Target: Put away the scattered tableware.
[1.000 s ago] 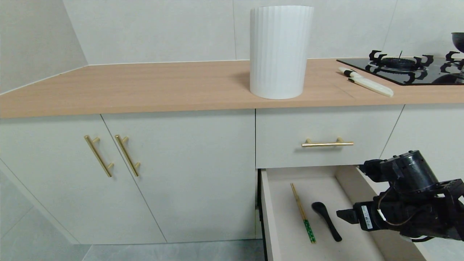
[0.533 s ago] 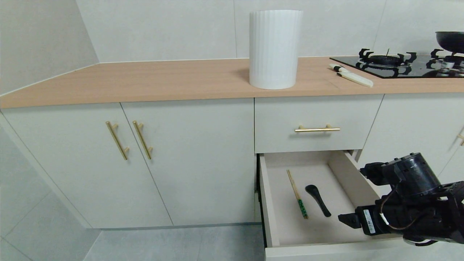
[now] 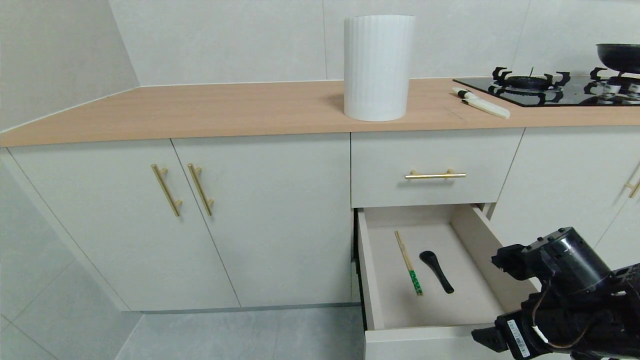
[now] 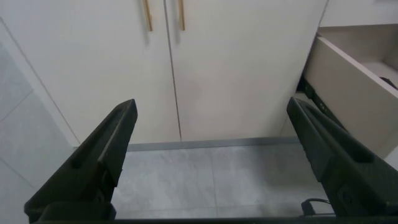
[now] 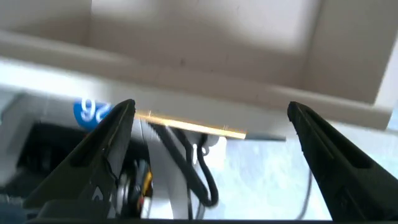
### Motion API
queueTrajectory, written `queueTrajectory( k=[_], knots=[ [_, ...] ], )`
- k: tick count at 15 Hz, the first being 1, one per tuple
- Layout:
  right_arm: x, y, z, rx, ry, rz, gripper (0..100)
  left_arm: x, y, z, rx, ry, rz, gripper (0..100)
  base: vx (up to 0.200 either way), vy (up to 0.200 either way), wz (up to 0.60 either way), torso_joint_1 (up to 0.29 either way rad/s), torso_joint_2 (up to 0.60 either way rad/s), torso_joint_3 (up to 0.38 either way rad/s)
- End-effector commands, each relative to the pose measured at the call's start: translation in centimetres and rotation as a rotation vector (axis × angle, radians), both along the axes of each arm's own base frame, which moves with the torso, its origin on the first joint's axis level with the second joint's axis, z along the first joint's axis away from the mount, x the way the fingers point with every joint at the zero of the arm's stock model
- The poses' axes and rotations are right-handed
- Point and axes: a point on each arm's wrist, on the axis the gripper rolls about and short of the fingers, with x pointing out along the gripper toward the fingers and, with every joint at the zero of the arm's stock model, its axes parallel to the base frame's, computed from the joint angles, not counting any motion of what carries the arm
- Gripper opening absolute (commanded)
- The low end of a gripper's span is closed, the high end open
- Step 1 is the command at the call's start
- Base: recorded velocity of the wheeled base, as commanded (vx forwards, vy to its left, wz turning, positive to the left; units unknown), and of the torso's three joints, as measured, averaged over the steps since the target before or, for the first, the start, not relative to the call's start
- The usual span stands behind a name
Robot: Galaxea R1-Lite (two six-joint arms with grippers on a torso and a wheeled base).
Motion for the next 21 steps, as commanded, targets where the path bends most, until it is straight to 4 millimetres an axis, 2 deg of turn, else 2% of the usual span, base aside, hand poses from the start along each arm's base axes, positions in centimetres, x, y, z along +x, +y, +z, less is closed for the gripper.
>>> queueTrajectory(
  k=[1, 4, 7, 9, 12, 15, 21],
  knots=[
    [-0.7, 0.5, 0.0, -0.018, 0.028, 0.038, 100, 0.0, 0.0, 0.0, 0.001, 0.000, 0.001, 100, 0.000, 0.000, 0.00, 0.000, 0.00, 0.000],
    [-1.7, 0.8, -0.9, -0.096, 0.122, 0.100, 100, 0.0, 0.0, 0.0, 0.001, 0.000, 0.000, 100, 0.000, 0.000, 0.00, 0.000, 0.00, 0.000],
    [-0.9, 1.3, -3.0, -0.160, 0.213, 0.101, 100, 0.0, 0.0, 0.0, 0.001, 0.000, 0.001, 100, 0.000, 0.000, 0.00, 0.000, 0.00, 0.000],
    [-0.4, 1.6, -3.6, -0.176, 0.233, 0.094, 100, 0.0, 0.0, 0.0, -0.001, 0.000, 0.001, 100, 0.000, 0.000, 0.00, 0.000, 0.00, 0.000],
    [0.0, 1.7, -3.8, -0.173, 0.237, 0.073, 100, 0.0, 0.0, 0.0, 0.001, 0.000, 0.001, 100, 0.000, 0.000, 0.00, 0.000, 0.00, 0.000],
    [1.4, 2.2, -4.1, -0.136, 0.231, -0.008, 100, 0.0, 0.0, 0.0, 0.001, 0.000, 0.000, 100, 0.000, 0.000, 0.00, 0.000, 0.00, 0.000],
    [3.2, 2.4, -3.4, -0.091, 0.161, -0.051, 100, 0.0, 0.0, 0.0, 0.001, 0.000, 0.001, 100, 0.000, 0.000, 0.00, 0.000, 0.00, 0.000]
  ],
)
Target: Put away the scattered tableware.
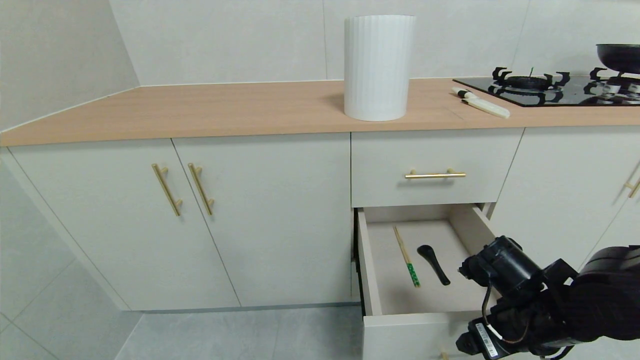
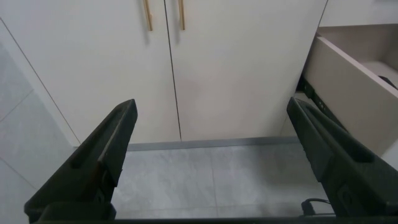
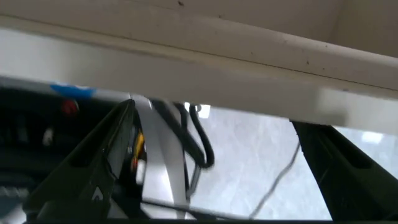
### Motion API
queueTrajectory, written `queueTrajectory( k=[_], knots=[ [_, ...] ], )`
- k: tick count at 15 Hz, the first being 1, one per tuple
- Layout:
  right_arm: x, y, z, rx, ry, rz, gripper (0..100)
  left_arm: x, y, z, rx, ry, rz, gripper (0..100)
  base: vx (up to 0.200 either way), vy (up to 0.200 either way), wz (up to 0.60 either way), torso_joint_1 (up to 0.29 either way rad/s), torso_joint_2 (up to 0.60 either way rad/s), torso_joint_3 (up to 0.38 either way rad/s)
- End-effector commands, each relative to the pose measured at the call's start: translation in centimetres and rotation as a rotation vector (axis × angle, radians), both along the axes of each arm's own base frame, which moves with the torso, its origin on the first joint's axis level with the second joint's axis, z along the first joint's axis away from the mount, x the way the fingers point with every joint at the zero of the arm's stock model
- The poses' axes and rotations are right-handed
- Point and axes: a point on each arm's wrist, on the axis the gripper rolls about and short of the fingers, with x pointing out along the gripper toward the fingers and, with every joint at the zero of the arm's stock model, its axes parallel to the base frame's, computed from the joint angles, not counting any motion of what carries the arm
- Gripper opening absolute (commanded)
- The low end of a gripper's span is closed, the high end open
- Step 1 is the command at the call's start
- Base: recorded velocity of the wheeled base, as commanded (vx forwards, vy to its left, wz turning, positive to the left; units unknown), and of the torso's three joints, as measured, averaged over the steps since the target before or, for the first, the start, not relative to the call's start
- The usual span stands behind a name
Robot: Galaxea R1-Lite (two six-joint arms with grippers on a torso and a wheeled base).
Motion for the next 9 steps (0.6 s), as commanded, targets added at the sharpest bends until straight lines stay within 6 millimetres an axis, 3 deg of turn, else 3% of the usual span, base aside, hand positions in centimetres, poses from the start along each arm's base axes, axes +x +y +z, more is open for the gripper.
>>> queueTrajectory(
  k=[1, 9],
  knots=[
    [0.7, 0.2, 0.0, 0.002, -0.003, -0.009, 100, 0.0, 0.0, 0.0, 0.001, 0.000, -0.001, 100, 0.000, 0.000, 0.00, 0.000, 0.00, 0.000],
    [5.2, 1.1, -1.8, -0.005, -0.071, -0.080, 100, 0.0, 0.0, 0.0, 0.001, 0.000, 0.001, 100, 0.000, 0.000, 0.00, 0.000, 0.00, 0.000]
  ],
)
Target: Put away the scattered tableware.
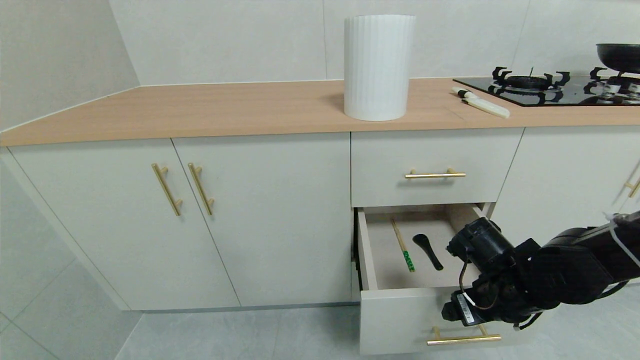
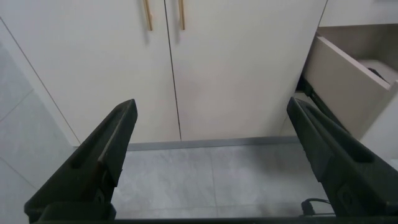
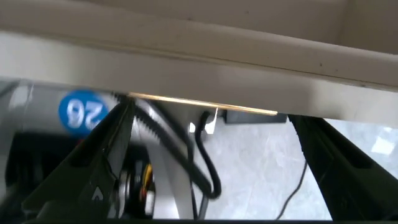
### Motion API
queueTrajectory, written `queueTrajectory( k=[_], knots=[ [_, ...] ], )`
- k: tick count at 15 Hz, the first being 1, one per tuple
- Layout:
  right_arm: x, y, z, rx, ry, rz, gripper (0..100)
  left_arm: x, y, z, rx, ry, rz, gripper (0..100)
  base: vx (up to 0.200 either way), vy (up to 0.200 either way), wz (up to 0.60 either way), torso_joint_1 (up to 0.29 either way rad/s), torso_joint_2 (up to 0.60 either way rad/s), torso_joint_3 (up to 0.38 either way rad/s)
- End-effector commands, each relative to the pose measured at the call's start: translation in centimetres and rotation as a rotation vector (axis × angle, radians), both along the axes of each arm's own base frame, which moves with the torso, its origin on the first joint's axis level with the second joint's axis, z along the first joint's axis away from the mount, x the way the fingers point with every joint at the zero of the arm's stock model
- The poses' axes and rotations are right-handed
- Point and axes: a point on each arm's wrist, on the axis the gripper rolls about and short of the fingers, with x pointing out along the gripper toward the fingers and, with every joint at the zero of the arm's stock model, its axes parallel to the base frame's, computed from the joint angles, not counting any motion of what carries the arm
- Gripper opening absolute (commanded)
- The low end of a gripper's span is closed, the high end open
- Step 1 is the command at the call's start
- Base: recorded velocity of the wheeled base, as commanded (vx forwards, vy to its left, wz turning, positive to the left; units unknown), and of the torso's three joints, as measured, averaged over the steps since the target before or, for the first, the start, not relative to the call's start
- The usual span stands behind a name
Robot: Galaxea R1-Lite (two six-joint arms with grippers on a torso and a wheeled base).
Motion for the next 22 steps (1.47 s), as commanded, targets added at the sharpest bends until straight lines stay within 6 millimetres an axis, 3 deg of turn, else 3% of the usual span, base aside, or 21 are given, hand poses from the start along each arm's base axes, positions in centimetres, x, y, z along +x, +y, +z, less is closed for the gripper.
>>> queueTrajectory(
  k=[1, 10, 22],
  knots=[
    [1.0, 0.3, -1.3, 0.007, -0.033, -0.017, 100, 0.0, 0.0, 0.0, -0.001, 0.000, 0.001, 100, 0.000, 0.000, 0.00, 0.000, 0.00, 0.000],
    [5.4, -0.3, -5.9, 0.121, -0.259, -0.150, 100, 0.0, 0.0, 0.0, 0.001, 0.000, -0.001, 100, 0.000, 0.000, 0.00, 0.000, 0.00, 0.000],
    [9.5, -1.0, -9.3, 0.256, -0.544, -0.249, 100, 0.0, 0.0, 0.0, 0.001, 0.000, -0.001, 100, 0.000, 0.000, 0.00, 0.000, 0.00, 0.000]
  ],
)
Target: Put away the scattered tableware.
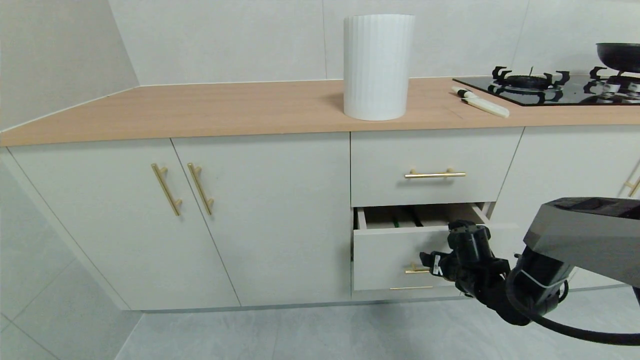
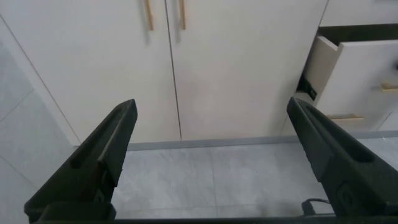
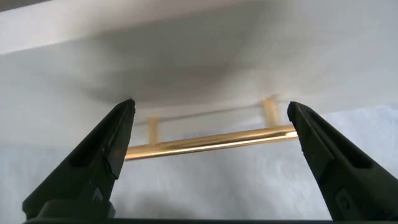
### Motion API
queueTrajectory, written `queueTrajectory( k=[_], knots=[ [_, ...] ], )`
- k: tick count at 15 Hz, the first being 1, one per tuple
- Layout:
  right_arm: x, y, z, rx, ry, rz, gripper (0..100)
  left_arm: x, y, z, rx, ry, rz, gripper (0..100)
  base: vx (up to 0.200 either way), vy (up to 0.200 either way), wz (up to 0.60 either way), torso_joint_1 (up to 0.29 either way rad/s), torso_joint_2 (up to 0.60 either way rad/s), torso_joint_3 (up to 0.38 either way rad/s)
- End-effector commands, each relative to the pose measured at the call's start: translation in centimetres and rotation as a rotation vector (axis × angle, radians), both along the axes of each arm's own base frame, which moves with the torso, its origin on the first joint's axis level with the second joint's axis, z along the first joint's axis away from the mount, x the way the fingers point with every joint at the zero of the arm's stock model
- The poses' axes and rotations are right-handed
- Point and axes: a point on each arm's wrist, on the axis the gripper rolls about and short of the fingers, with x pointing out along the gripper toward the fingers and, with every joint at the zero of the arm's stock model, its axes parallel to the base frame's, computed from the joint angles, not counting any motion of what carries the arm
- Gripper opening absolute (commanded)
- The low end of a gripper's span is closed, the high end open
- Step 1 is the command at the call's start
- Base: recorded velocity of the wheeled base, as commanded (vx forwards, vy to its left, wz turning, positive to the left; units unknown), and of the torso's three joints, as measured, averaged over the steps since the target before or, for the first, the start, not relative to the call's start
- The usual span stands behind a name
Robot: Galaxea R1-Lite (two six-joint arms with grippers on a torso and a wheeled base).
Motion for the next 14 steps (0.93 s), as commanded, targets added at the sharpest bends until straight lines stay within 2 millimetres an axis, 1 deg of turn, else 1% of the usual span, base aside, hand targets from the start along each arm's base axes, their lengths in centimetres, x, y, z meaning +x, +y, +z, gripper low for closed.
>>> queueTrajectory(
  k=[1, 6, 9, 13, 14],
  knots=[
    [0.6, -0.1, -1.1, 0.002, -0.005, -0.009, 100, 0.0, 0.0, 0.0, 0.000, 0.001, -0.001, 100, 0.000, 0.000, 0.00, 0.000, 0.00, 0.000],
    [2.6, -0.3, -1.9, 0.002, -0.082, -0.082, 100, 0.0, 0.0, 0.0, 0.000, 0.001, 0.001, 100, 0.000, 0.000, 0.00, 0.000, 0.00, 0.000],
    [3.8, -0.1, -1.6, 0.041, -0.126, -0.132, 100, 0.0, 0.0, 0.0, 0.000, 0.001, 0.001, 100, 0.000, 0.000, 0.00, 0.000, 0.00, 0.000],
    [4.9, -0.4, -1.3, 0.056, -0.168, -0.192, 100, 0.0, 0.0, 0.0, -0.001, 0.001, -0.001, 100, 0.000, 0.000, 0.00, 0.000, 0.00, 0.000],
    [5.6, -0.7, -1.3, 0.051, -0.187, -0.226, 100, 0.0, 0.0, 0.0, -0.001, 0.001, -0.001, 100, 0.000, 0.000, 0.00, 0.000, 0.00, 0.000]
  ],
)
